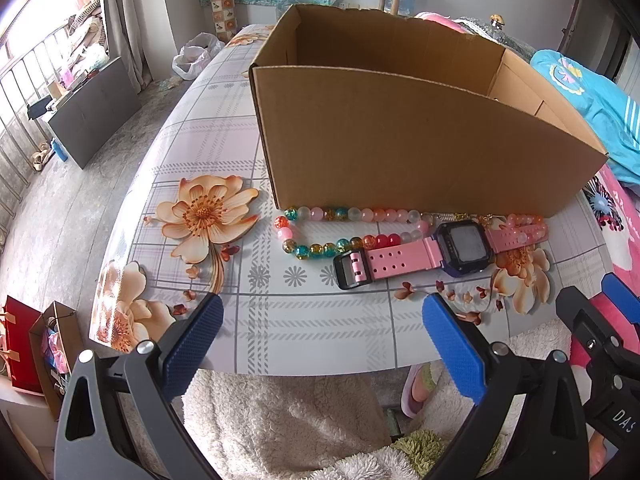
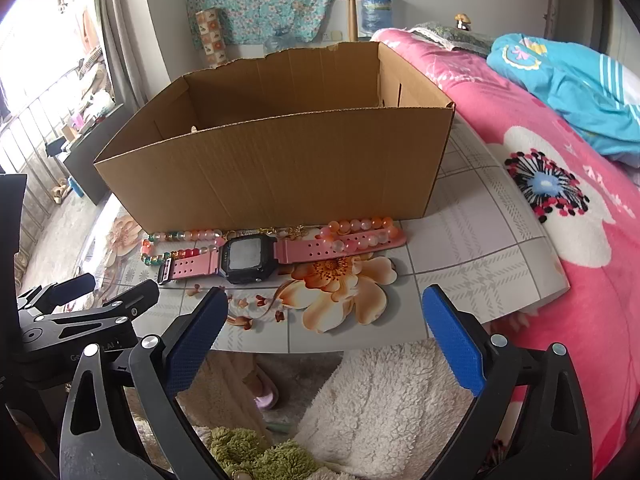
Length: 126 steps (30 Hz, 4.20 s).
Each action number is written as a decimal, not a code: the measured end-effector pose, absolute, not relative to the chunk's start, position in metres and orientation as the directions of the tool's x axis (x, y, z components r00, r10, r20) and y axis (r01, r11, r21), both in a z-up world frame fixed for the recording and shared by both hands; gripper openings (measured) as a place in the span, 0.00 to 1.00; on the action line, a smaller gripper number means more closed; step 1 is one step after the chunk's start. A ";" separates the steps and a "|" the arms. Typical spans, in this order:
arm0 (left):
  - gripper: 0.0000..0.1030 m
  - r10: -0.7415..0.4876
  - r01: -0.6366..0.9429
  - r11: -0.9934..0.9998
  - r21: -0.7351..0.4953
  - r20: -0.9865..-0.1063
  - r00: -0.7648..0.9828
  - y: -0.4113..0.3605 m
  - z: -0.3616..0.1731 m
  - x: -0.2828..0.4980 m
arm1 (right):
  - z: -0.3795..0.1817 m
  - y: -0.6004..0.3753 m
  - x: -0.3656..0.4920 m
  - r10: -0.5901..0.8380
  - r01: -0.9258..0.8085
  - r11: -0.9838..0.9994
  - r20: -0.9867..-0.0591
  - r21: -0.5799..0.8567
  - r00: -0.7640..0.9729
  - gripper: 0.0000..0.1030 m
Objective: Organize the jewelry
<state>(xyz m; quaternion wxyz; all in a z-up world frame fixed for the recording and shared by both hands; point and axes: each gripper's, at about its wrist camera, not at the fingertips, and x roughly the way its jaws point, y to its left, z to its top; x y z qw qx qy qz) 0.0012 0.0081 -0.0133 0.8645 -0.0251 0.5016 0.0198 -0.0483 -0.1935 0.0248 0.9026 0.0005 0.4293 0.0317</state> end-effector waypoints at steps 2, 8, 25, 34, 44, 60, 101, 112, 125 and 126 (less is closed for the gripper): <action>0.95 0.010 -0.059 0.998 -0.023 -0.869 0.495 0.008 -0.013 0.001 | 0.025 -0.194 -0.048 0.059 -0.058 0.998 -0.774 0.028 0.630 0.90; 0.95 0.010 -0.059 0.998 -0.022 -0.870 0.493 0.008 -0.014 0.001 | 0.026 -0.194 -0.048 0.060 -0.059 0.998 -0.774 0.029 0.631 0.90; 0.95 -0.027 -0.027 0.998 -0.052 -0.826 0.563 0.036 -0.016 0.000 | 0.029 -0.190 -0.043 0.092 -0.106 0.994 -0.749 0.029 0.656 0.86; 0.95 -0.226 0.082 0.970 -0.231 -0.712 0.665 0.075 -0.016 -0.006 | 0.026 -0.151 -0.023 0.243 -0.419 0.906 -0.728 -0.067 0.641 0.79; 0.95 -0.276 0.185 0.961 -0.207 -0.651 0.707 0.072 -0.007 -0.003 | -0.004 -0.110 0.011 0.313 -0.713 0.684 -0.822 -0.153 0.476 0.64; 0.94 -0.137 0.303 0.947 0.110 -0.714 0.686 0.008 -0.030 -0.016 | -0.017 -0.116 0.051 0.291 -0.811 0.578 -0.908 -0.085 0.303 0.41; 0.06 -0.113 0.458 0.798 0.392 -0.650 0.752 -0.051 -0.030 0.008 | 0.010 -0.187 0.020 0.287 -0.558 0.828 -0.811 -0.058 0.510 0.31; 0.06 -0.129 0.453 0.808 0.377 -0.637 0.760 -0.053 -0.011 -0.010 | -0.019 -0.168 -0.012 0.199 -0.511 0.837 -0.760 -0.196 0.618 0.31; 0.05 -0.240 0.435 0.875 0.213 -0.589 0.772 -0.036 0.060 -0.022 | -0.019 -0.149 -0.006 0.221 -0.389 0.910 -0.628 -0.142 0.746 0.13; 0.05 -0.235 0.427 0.877 0.221 -0.579 0.781 -0.035 0.063 -0.024 | -0.016 -0.151 -0.004 0.229 -0.377 0.918 -0.618 -0.119 0.752 0.09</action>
